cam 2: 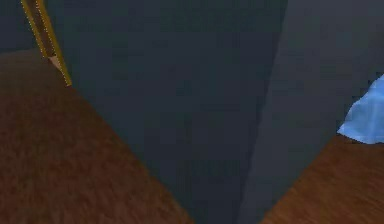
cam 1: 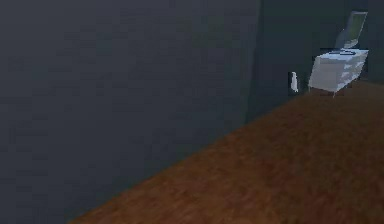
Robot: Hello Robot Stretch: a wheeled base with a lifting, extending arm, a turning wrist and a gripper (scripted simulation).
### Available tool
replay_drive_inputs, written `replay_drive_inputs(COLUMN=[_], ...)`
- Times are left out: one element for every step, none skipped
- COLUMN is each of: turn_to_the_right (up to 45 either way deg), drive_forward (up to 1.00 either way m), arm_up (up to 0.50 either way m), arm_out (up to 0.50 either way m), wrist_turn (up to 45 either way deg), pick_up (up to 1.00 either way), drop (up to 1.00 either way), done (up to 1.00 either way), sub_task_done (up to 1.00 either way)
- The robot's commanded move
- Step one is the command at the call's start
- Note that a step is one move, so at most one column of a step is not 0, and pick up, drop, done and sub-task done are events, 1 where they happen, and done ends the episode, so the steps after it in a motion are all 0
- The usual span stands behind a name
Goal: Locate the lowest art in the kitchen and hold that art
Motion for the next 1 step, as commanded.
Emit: replay_drive_inputs(turn_to_the_right=[45.0], drive_forward=[0.00], arm_up=[0.00], arm_out=[0.00], wrist_turn=[0.0], pick_up=[0.00], drop=[0.00], done=[0.00], sub_task_done=[0.00])
